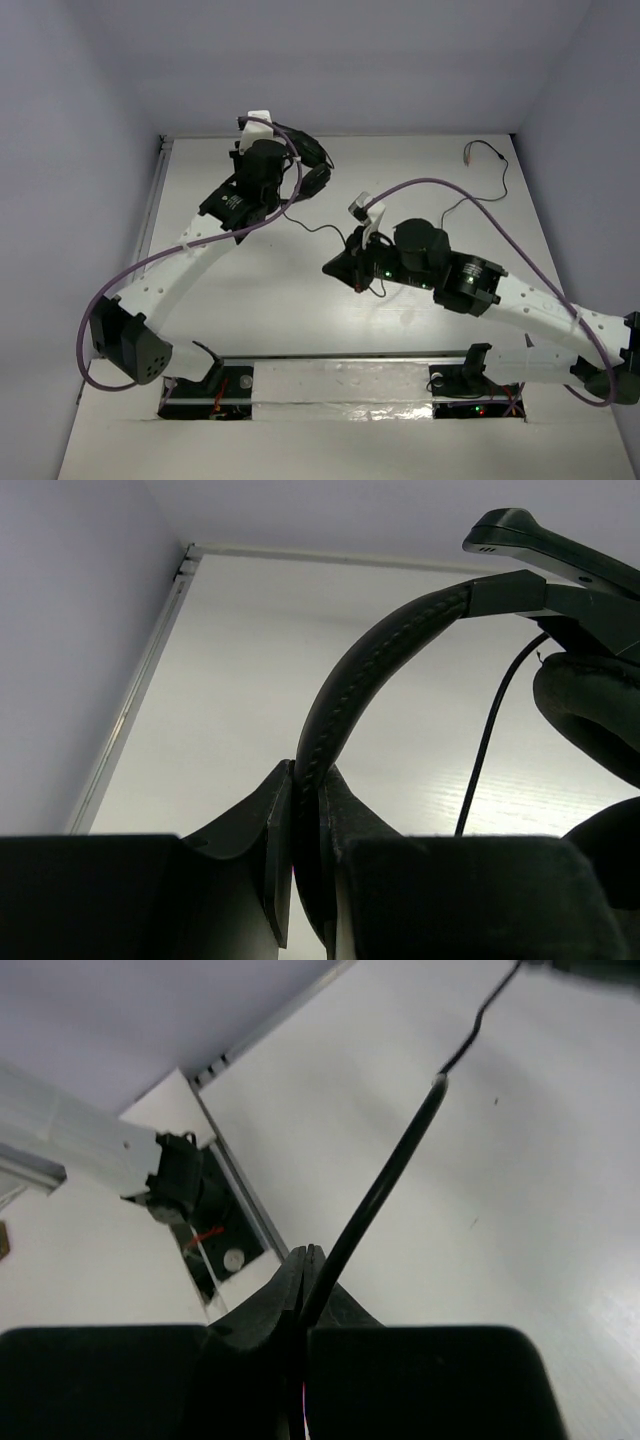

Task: Wrap the headphones

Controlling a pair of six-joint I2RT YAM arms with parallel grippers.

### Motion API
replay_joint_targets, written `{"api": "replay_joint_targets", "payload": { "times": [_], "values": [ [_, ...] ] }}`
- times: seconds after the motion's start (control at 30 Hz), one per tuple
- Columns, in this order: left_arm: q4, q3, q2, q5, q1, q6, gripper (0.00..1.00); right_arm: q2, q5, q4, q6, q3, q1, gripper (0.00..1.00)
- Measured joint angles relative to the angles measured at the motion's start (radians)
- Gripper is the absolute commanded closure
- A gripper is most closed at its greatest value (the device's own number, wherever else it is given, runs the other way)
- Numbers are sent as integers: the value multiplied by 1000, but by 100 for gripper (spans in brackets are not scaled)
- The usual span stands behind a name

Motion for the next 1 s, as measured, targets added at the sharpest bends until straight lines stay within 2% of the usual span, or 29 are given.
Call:
{"api": "replay_joint_targets", "payload": {
  "times": [0.27,0.53,0.73,0.83,1.0],
  "values": [
    [-39,-26,83,26,-55,0,100,81,109,-82,-82,212,0,100],
    [-76,-92,61,101,-147,10,100,165,348,-128,-170,236,-2,100],
    [-119,-189,-21,167,-158,-1,100,174,471,-101,-214,237,-29,100],
    [-150,-195,-41,139,-151,-19,100,160,488,-89,-217,234,-37,100],
    [-160,-190,-68,151,-95,-48,100,66,414,-72,-195,175,-37,100]
  ]
}}
